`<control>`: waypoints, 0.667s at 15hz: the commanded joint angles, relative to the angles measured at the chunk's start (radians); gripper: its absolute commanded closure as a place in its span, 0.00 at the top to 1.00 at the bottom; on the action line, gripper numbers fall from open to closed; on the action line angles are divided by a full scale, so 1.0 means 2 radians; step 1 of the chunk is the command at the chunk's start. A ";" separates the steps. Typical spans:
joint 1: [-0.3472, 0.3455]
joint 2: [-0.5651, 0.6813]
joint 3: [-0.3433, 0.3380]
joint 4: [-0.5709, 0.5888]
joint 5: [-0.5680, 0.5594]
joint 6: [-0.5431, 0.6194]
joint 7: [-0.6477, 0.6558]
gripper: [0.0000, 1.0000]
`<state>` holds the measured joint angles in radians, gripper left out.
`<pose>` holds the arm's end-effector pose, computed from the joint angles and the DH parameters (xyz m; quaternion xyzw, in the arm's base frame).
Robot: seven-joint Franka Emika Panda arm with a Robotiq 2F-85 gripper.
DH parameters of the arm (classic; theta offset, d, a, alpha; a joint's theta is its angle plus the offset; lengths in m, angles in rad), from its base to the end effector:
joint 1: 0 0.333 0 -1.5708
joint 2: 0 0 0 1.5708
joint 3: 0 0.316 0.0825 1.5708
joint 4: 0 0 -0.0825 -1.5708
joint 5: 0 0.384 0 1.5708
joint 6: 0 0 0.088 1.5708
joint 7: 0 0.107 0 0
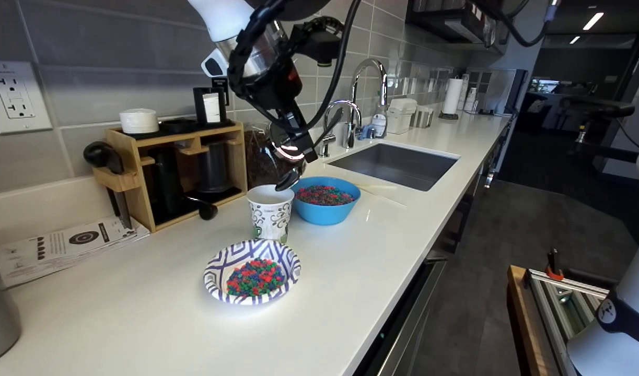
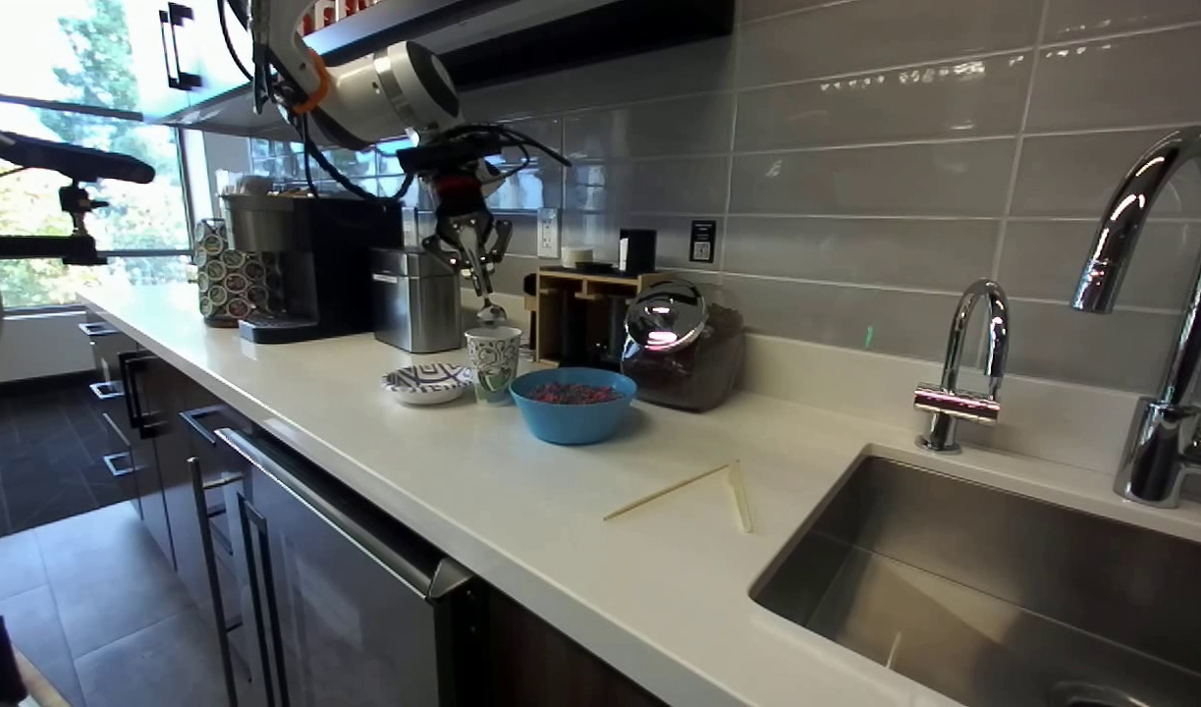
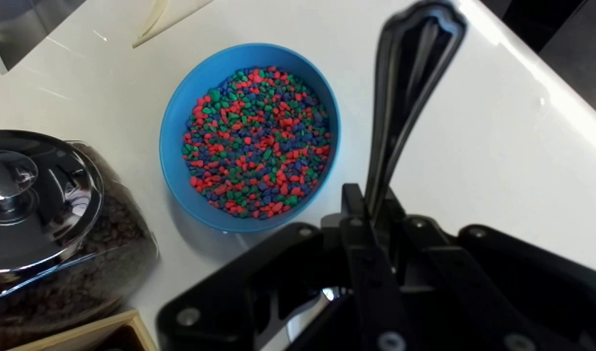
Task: Move some of the contents in the bowl and put it in the cup using a spoon
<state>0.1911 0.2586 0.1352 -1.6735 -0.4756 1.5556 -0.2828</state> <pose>0.5817 0.1378 0.4378 0.9023 0.3269 -0.1758 0.2191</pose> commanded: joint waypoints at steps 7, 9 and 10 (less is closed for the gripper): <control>-0.006 0.020 0.005 0.042 0.021 -0.021 -0.021 0.02; -0.014 0.008 0.006 0.029 0.045 -0.007 -0.029 0.02; -0.020 0.002 0.005 0.020 0.060 0.000 -0.037 0.02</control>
<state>0.1861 0.2948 0.1353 -1.6003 -0.4321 1.5145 -0.3125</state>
